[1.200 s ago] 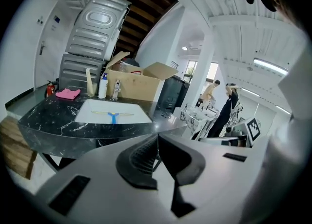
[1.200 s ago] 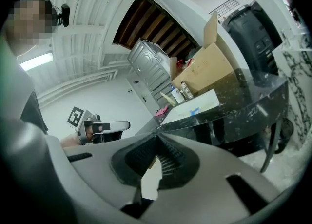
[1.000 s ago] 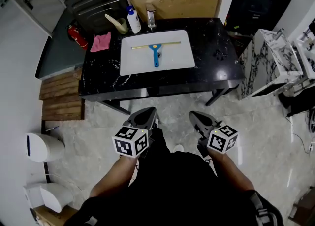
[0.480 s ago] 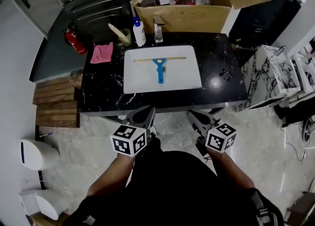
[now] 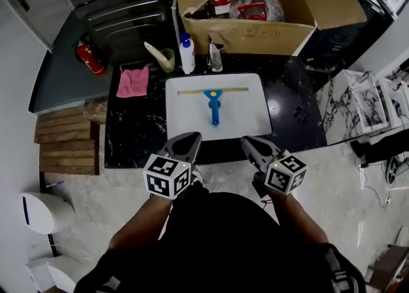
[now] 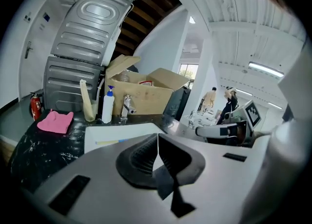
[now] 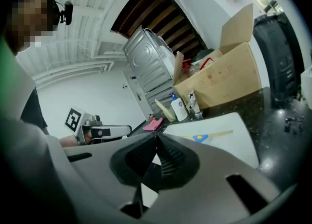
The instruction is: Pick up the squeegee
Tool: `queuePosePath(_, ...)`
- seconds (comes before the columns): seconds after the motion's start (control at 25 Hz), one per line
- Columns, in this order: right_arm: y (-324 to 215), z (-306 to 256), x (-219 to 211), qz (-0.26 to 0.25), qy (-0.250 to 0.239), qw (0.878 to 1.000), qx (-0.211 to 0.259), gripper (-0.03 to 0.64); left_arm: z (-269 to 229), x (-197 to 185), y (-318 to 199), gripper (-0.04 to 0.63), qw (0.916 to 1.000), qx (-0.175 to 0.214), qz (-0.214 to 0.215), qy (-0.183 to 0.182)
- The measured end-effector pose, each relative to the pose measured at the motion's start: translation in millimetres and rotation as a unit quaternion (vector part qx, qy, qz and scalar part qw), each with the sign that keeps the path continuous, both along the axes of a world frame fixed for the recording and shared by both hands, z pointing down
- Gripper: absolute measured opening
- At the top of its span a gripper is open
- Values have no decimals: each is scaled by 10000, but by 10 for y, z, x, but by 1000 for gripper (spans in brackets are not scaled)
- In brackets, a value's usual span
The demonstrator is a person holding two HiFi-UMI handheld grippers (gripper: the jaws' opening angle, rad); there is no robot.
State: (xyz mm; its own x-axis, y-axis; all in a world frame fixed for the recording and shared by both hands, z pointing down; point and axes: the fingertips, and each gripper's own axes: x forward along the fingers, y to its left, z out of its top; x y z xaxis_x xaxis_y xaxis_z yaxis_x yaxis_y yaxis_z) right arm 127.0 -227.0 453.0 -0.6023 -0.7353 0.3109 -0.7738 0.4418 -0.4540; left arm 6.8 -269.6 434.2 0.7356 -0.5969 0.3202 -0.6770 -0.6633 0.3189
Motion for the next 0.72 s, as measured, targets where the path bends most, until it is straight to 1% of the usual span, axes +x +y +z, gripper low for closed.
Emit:
queuePosePath(0.2,-377,53,-166,136,116,9998,-41,8,87,-139,-377,18,9999,-49,157,-18)
queuePosePath(0.44,-643,178,-272,379,216,9989,-181,9,214,-256,-701,18,9992,-126,377,-75)
queuePosePath(0.52,-704,215,-288,434,341,9983,-200,9,249,-279,-781,17,9989,-140,443,-84)
queuePosePath(0.64,-794,270,-326,447,655,9967,-148,9,322,-310,-864,17,9984,-208,518,-113)
queuePosePath(0.72,-855,331,-364,429,701,9964,-189,9,395,-325,-895,18,9979,-295,549,-148)
